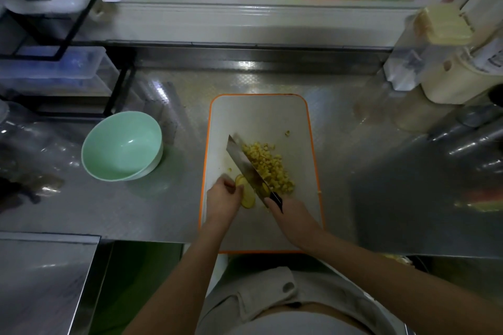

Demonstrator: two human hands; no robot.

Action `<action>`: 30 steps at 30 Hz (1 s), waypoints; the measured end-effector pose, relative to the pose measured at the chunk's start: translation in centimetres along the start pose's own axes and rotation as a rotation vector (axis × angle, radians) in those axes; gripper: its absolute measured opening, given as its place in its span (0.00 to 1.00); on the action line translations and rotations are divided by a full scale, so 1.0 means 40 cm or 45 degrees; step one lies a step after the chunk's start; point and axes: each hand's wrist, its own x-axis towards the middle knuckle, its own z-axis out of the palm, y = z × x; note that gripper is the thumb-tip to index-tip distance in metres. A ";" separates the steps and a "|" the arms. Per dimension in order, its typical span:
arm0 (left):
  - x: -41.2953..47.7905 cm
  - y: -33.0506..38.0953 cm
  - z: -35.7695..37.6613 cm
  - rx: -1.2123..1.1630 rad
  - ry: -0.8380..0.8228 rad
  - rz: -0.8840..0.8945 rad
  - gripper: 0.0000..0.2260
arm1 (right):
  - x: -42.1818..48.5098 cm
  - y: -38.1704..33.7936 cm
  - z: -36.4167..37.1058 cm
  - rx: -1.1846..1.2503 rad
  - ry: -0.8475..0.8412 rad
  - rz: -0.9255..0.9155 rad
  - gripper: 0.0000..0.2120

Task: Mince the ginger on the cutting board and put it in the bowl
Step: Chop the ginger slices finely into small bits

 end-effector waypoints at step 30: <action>0.017 -0.007 0.013 0.050 0.013 0.003 0.05 | 0.024 0.006 0.007 -0.015 -0.060 0.138 0.14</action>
